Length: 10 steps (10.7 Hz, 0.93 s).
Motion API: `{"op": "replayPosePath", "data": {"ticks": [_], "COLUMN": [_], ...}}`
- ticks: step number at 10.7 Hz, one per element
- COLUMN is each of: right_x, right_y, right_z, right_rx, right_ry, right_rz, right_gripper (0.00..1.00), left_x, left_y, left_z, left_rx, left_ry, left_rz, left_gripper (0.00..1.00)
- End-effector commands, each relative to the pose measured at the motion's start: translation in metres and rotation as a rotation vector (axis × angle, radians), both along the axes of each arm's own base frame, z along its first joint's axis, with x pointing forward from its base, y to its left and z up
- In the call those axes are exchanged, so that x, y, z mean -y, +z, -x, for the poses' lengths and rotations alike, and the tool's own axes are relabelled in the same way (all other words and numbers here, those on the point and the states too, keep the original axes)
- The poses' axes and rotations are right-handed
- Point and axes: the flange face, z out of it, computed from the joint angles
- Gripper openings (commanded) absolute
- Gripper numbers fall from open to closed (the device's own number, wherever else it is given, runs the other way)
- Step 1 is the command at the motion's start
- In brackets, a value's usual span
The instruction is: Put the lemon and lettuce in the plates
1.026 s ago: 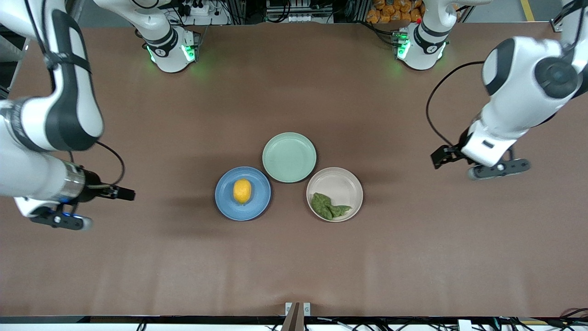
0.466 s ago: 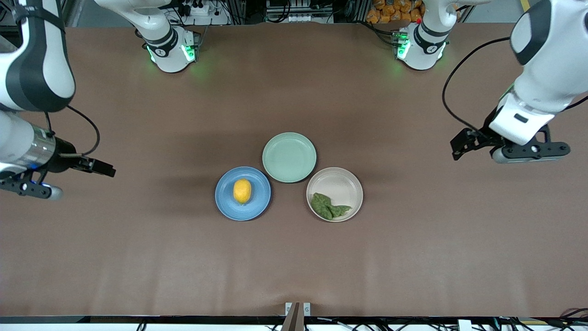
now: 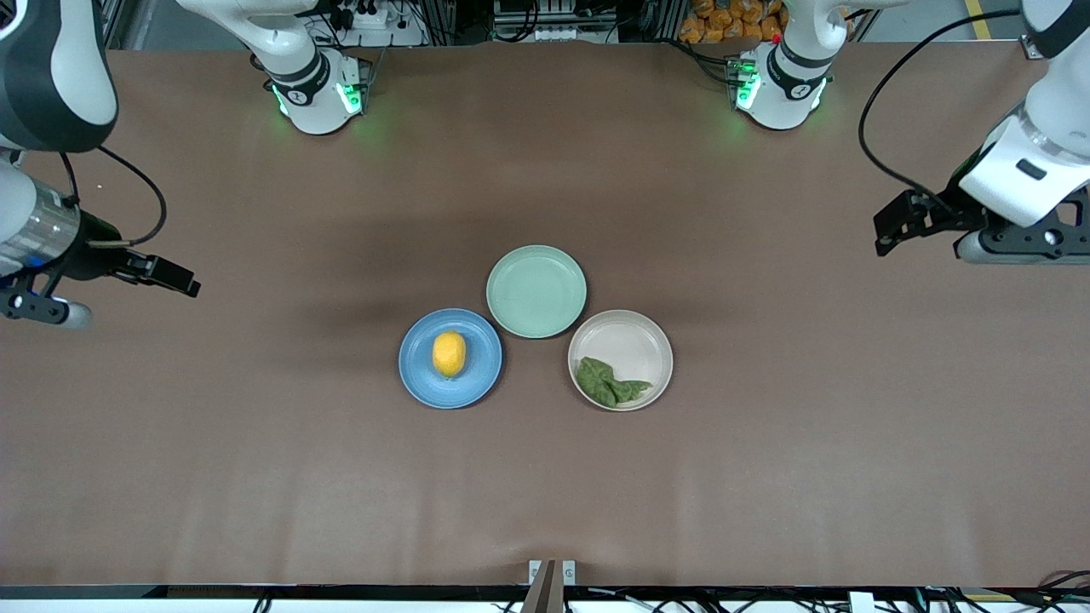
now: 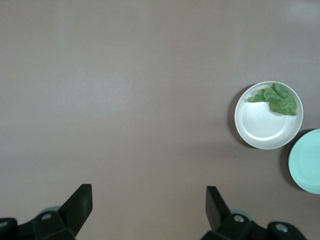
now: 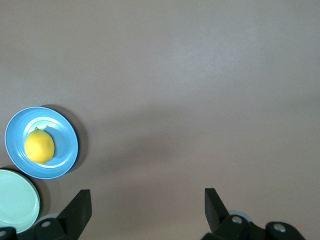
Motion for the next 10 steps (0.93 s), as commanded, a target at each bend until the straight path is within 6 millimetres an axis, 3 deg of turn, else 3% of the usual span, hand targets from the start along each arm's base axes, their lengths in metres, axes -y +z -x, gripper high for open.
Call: {"op": "replayPosePath", "data": {"ticks": [1, 4, 6, 10], "right_x": [0.003, 0.003, 0.026, 0.026], "right_y": [0.000, 0.012, 0.042, 0.094], "right_z": [0.028, 0.027, 0.027, 0.034], "right_rx": [0.050, 0.096, 0.144, 0.128], "right_ry": [0.000, 0.001, -0.033, -0.011], "right_rz": [0.009, 0.020, 0.039, 0.117], "right_gripper": [1.00, 1.00, 1.00, 1.00], "left_x": [-0.002, -0.008, -0.012, -0.014], "left_y": [0.016, 0.025, 0.030, 0.035], "left_z": [0.005, 0.012, 0.014, 0.015], "left_rx": [-0.032, -0.062, -0.074, -0.062], "left_ry": [-0.022, -0.020, -0.069, -0.066], "left_rz": [0.010, 0.005, 0.000, 0.002], "left_gripper": [1.00, 1.00, 1.00, 1.00]}}
